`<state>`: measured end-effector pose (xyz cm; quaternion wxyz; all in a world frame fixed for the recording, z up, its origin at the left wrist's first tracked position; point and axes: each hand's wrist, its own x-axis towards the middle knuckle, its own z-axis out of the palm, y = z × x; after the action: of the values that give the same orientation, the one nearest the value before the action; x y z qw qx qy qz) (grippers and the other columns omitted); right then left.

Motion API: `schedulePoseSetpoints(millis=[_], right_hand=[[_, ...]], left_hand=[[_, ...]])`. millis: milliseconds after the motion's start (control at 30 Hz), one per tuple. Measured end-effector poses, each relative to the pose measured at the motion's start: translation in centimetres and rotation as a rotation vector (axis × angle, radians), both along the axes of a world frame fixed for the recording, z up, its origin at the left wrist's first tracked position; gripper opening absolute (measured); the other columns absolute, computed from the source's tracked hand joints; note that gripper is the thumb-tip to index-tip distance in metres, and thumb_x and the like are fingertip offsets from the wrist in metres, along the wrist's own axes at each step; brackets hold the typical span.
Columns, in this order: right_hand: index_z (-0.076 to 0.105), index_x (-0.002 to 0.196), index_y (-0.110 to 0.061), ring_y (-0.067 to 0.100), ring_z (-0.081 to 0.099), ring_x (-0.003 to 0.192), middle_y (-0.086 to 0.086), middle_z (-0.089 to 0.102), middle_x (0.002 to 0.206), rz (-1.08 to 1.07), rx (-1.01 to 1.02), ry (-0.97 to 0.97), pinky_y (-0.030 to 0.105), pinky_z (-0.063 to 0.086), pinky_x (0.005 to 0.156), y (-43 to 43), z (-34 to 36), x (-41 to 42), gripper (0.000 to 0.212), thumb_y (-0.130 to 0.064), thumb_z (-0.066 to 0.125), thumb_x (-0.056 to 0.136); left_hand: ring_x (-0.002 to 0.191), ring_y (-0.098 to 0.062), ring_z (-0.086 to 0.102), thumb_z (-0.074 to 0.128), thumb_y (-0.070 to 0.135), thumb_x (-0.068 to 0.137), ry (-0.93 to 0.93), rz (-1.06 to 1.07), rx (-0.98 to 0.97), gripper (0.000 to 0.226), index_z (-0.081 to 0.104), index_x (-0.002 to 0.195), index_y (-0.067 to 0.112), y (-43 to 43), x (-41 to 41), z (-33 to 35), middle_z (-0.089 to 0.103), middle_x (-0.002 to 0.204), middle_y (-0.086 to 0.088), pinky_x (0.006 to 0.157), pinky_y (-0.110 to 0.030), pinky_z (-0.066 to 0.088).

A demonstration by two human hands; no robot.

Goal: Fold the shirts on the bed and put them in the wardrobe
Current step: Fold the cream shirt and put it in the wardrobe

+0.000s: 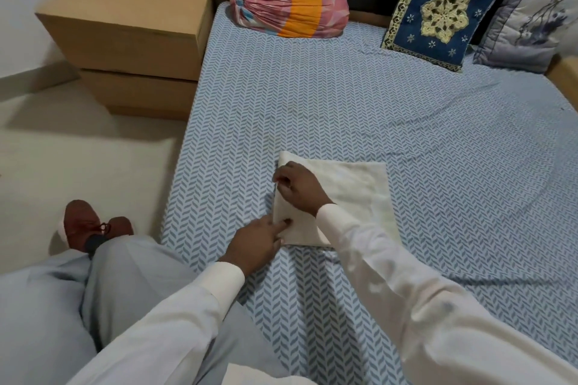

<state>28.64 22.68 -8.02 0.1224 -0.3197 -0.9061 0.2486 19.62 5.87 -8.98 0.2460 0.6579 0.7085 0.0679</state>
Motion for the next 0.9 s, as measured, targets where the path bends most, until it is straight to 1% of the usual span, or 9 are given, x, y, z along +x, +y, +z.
schedulePoseSetpoints(millis=[100, 233, 300, 400, 467, 533, 700, 800, 900], right_hand=[[0.072, 0.1, -0.01, 0.031, 0.061, 0.096, 0.011, 0.064, 0.1, -0.025, -0.059, -0.145, 0.039, 0.048, 0.089, 2.9, -0.4, -2.0, 0.022, -0.01, 0.059, 0.082], [0.07, 0.109, -0.013, 0.037, 0.059, 0.103, 0.017, 0.064, 0.107, -0.174, -0.117, -0.238, 0.04, 0.047, 0.093, 7.2, -1.9, -4.1, 0.052, -0.023, 0.039, 0.069], [0.066, 0.114, -0.013, 0.038, 0.055, 0.109, 0.018, 0.059, 0.113, -0.235, -0.132, -0.287, 0.041, 0.045, 0.097, 7.4, -0.9, -4.4, 0.045, -0.025, 0.044, 0.077], [0.062, 0.118, -0.023, 0.033, 0.047, 0.119, 0.008, 0.052, 0.123, -0.245, -0.039, -0.451, 0.046, 0.038, 0.101, 7.8, 0.2, -4.5, 0.029, -0.028, 0.054, 0.091], [0.06, 0.118, -0.024, 0.033, 0.044, 0.124, 0.006, 0.051, 0.127, -0.243, -0.043, -0.55, 0.053, 0.031, 0.104, 8.1, 0.8, -4.4, 0.027, -0.033, 0.052, 0.094], [0.057, 0.115, -0.022, 0.034, 0.047, 0.124, 0.009, 0.055, 0.127, -0.25, -0.062, -0.565, 0.054, 0.028, 0.106, 8.2, 1.5, -4.8, 0.023, -0.033, 0.049, 0.097], [0.053, 0.112, -0.02, 0.032, 0.059, 0.113, 0.01, 0.065, 0.116, -0.276, -0.022, -0.331, 0.05, 0.034, 0.101, 6.8, 3.8, -9.5, 0.016, -0.024, 0.049, 0.097], [0.055, 0.119, -0.024, 0.032, 0.053, 0.12, 0.008, 0.06, 0.124, -0.25, 0.004, -0.223, 0.049, 0.036, 0.098, 5.0, 4.1, -14.3, 0.026, -0.026, 0.055, 0.094], [0.051, 0.133, -0.024, 0.034, 0.047, 0.124, 0.01, 0.053, 0.131, -0.164, 0.07, -0.199, 0.049, 0.038, 0.1, 2.2, 4.0, -17.9, 0.042, -0.034, 0.06, 0.093]], left_hand=[[0.105, -0.027, 0.058, 0.045, 0.039, 0.1, 0.028, -0.011, 0.015, 0.053, 0.031, 0.151, 0.041, -0.1, 0.1, 0.1, 0.052, 0.123, -0.006, 0.079, -0.034, 0.046], [0.1, -0.027, 0.062, 0.056, 0.04, 0.094, -0.078, 0.145, 0.003, 0.07, 0.021, 0.153, 0.034, 0.3, -0.1, -0.3, 0.062, 0.117, -0.006, 0.081, -0.035, 0.049], [0.096, -0.027, 0.065, 0.064, 0.049, 0.086, -0.226, 0.357, -0.027, 0.071, 0.029, 0.143, 0.027, 0.7, -0.2, -0.4, 0.066, 0.109, -0.005, 0.075, -0.033, 0.05], [0.092, -0.022, 0.065, 0.063, 0.06, 0.083, -0.365, 0.534, -0.067, 0.048, 0.05, 0.114, 0.025, 1.4, -0.6, -0.5, 0.065, 0.1, 0.001, 0.069, -0.029, 0.043], [0.083, -0.019, 0.064, 0.066, 0.052, 0.083, -0.406, 0.546, -0.101, 0.026, 0.056, 0.086, 0.028, 1.9, -0.8, -0.3, 0.064, 0.086, 0.004, 0.064, -0.028, 0.045], [0.072, -0.02, 0.064, 0.069, 0.04, 0.082, -0.487, 0.554, -0.131, 0.029, 0.052, 0.065, 0.024, 2.1, -1.0, 0.0, 0.061, 0.07, 0.002, 0.058, -0.027, 0.044], [0.039, -0.015, 0.05, 0.071, 0.009, 0.085, -0.931, 0.767, -0.15, 0.024, 0.056, 0.066, 0.015, 0.9, -6.1, 2.5, 0.055, 0.05, -0.007, 0.042, -0.021, 0.039], [0.037, -0.014, 0.046, 0.071, 0.003, 0.082, -0.842, 0.835, -0.166, 0.02, 0.058, 0.071, 0.012, -0.8, -12.6, 3.7, 0.054, 0.053, -0.008, 0.042, -0.02, 0.038], [0.055, -0.02, 0.058, 0.072, 0.011, 0.076, -0.578, 0.872, -0.131, 0.008, 0.066, 0.073, 0.014, -2.4, -16.2, 4.8, 0.067, 0.067, -0.007, 0.055, -0.022, 0.044]])
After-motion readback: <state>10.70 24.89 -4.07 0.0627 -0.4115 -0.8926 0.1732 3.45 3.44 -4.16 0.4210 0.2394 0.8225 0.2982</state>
